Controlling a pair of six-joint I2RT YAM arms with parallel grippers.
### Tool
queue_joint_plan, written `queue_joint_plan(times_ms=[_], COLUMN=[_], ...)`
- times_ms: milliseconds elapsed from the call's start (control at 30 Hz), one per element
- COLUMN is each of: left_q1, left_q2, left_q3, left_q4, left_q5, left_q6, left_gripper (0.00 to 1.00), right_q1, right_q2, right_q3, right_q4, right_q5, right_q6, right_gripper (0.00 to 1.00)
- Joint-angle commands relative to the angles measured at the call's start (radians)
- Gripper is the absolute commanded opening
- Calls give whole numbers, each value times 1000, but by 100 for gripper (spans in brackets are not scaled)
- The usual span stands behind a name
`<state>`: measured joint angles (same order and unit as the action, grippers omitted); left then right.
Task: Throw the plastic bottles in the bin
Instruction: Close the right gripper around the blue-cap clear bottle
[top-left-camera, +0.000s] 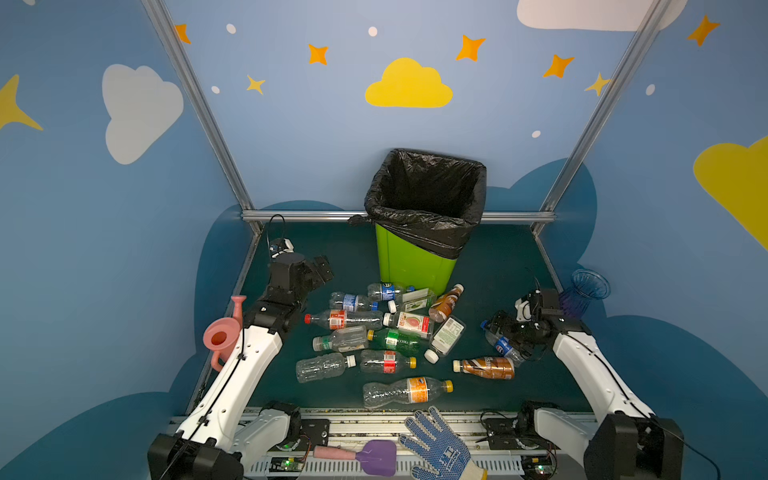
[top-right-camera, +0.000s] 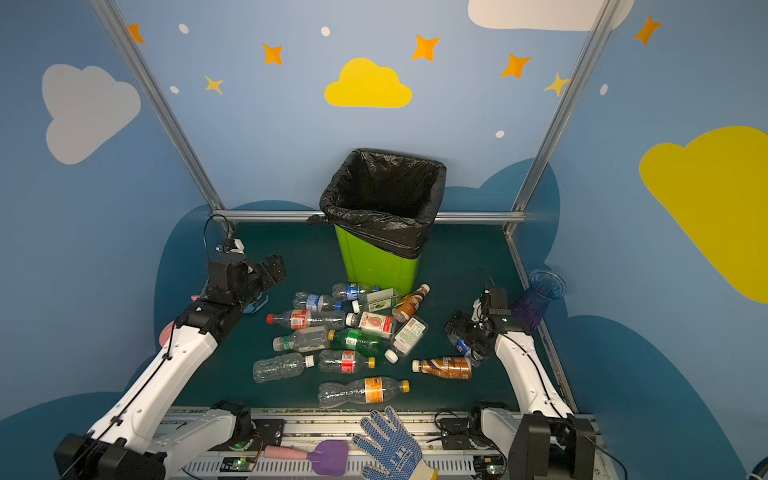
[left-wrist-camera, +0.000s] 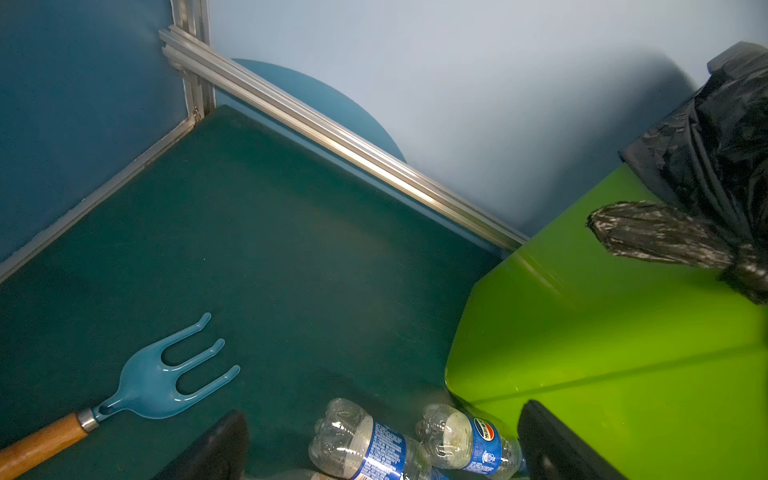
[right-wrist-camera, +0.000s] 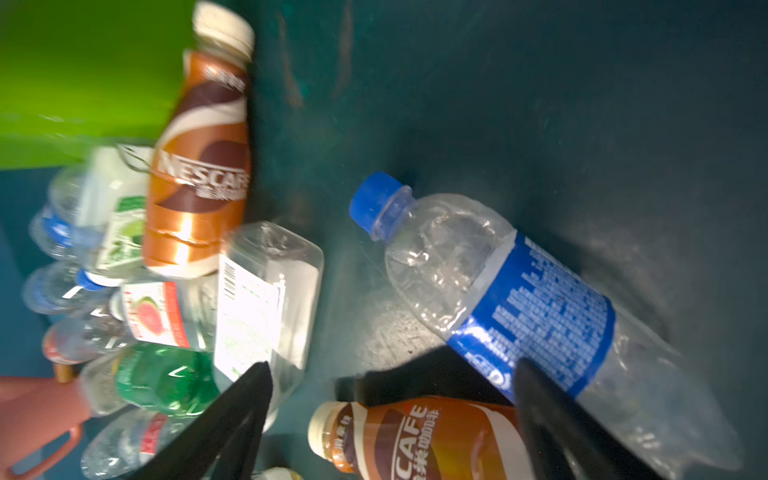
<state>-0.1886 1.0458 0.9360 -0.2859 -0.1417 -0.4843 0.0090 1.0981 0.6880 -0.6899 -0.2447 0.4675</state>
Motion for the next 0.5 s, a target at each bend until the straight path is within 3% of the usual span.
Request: queue_joint_plan(times_ms=[0, 467], left_q1=[11, 15], left_q2=[-24, -17], left_q3=[-2, -26], left_q4=[2, 2], left_q5=[19, 47], left_q6=[-19, -35], left_gripper=[100, 100], right_q1=[29, 71], right_q2=[19, 22], right_q3=[10, 97], right_q4=[-51, -141], right_q5=[103, 289], right_q6=[-22, -94], right_gripper=[92, 98])
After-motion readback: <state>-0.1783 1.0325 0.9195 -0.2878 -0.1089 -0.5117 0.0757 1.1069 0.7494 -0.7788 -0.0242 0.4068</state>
